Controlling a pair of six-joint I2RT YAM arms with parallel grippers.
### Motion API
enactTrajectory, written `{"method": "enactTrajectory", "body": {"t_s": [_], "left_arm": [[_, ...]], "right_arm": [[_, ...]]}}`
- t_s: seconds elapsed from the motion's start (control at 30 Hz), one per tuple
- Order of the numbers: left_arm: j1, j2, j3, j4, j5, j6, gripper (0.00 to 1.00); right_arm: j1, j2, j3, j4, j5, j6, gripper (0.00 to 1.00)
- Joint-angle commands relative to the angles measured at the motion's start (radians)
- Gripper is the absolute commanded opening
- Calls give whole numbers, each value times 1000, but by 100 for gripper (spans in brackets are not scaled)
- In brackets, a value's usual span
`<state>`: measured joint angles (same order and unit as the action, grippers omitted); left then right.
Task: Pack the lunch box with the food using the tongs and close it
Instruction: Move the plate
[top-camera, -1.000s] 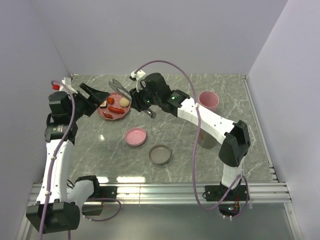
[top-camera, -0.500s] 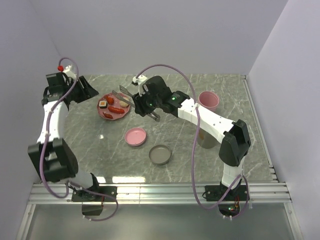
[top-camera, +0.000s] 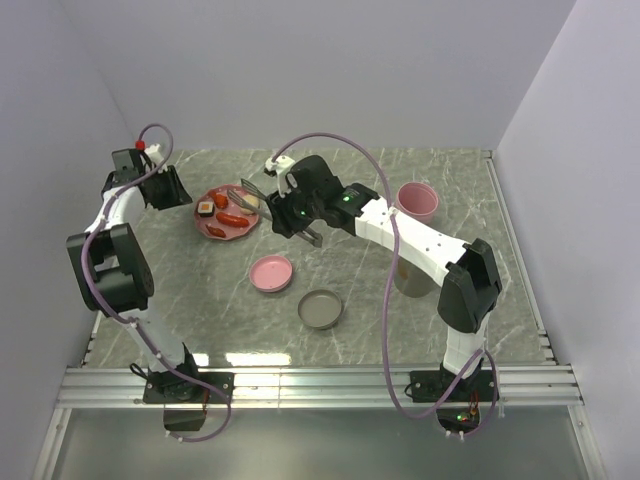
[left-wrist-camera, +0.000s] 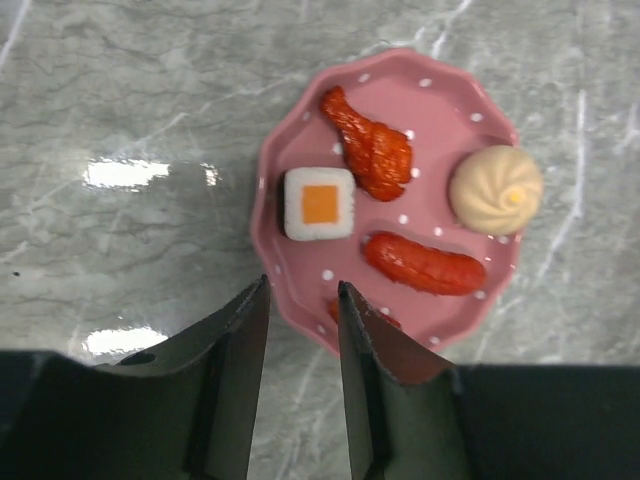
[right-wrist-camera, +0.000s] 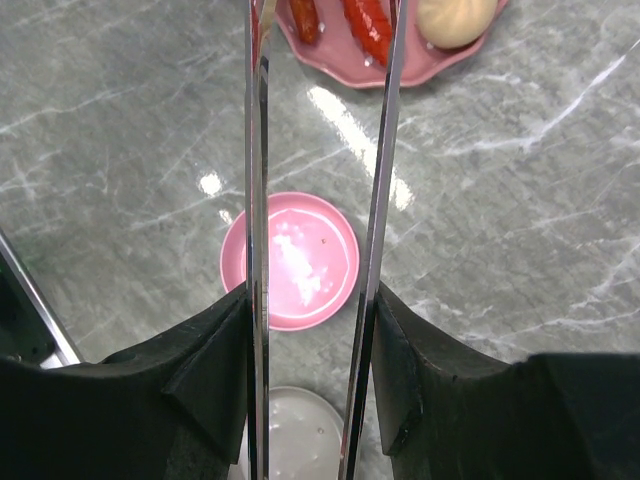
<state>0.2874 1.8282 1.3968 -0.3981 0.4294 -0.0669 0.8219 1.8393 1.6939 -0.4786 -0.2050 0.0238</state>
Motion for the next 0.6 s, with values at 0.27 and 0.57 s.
{"method": "enactTrajectory", "body": {"t_s": [0.27,0.57], "left_arm": [[-23,75,-30,76,-87,56,36],[-36,106,-59,100,-107,55,41]], "right_arm": [[-1,-37,3,2,-8,-15,52],[-6,-5,35,-28,-8,-56,52]]}}
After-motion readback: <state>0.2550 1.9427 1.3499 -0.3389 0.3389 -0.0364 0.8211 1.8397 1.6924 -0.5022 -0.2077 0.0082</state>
